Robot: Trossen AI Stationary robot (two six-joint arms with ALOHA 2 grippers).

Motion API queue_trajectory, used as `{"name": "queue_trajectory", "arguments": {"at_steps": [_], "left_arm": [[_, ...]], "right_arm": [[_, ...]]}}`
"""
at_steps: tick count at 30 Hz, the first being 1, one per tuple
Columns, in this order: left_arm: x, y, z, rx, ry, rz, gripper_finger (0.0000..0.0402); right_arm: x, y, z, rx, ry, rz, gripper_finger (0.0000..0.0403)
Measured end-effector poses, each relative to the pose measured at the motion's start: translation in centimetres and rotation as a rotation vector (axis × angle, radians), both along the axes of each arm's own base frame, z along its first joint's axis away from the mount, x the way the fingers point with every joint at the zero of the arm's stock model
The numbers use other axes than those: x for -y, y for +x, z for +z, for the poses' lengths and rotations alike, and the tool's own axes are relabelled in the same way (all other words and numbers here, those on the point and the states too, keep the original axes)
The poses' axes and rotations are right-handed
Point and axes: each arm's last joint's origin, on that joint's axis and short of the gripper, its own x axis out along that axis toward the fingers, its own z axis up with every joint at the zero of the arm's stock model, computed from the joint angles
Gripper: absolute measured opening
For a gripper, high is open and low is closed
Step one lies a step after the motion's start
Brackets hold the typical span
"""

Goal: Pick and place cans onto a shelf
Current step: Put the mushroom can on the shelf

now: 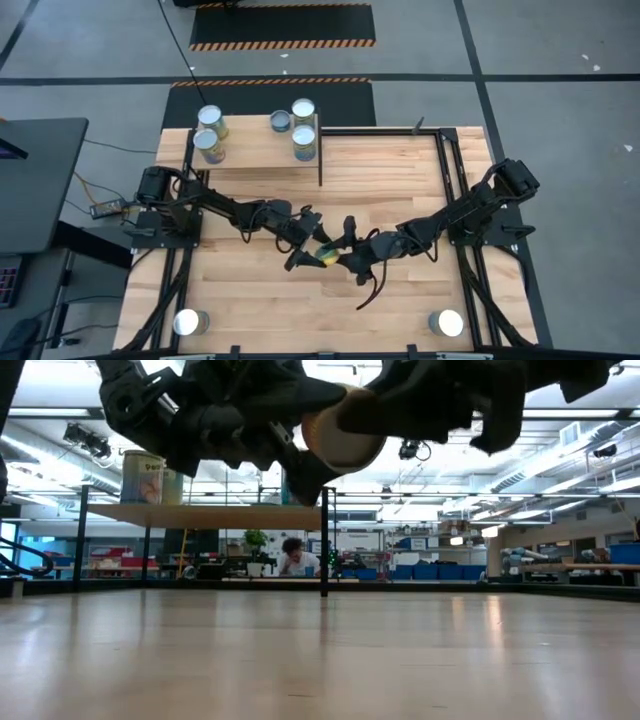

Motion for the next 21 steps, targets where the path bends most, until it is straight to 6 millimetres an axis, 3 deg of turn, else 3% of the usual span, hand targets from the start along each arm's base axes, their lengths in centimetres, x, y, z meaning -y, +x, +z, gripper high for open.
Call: {"name": "queue_trajectory", "arguments": {"at_steps": [6,10,14,21], "left_arm": [[-0.2,-0.9,1.9,0.034,0.164,-0.018,0.0320],[0.1,-2.7,3.9,0.000,0.365,0.001,0.0318],[1.0,-3.8,6.0,0.032,0.496,0.117,0.0318],[4.6,-4.6,5.4,0.048,0.800,0.240,0.0318]], "right_arm": [[-0.6,-0.5,0.5,-0.015,0.240,-0.063,0.0162],[-1.1,-1.9,0.0,-0.180,0.439,-0.041,0.0157],[0.1,-2.1,0.2,-0.232,0.588,-0.158,0.0149],[3.5,-1.1,-2.0,-0.423,0.871,-0.311,0.0162]]}}
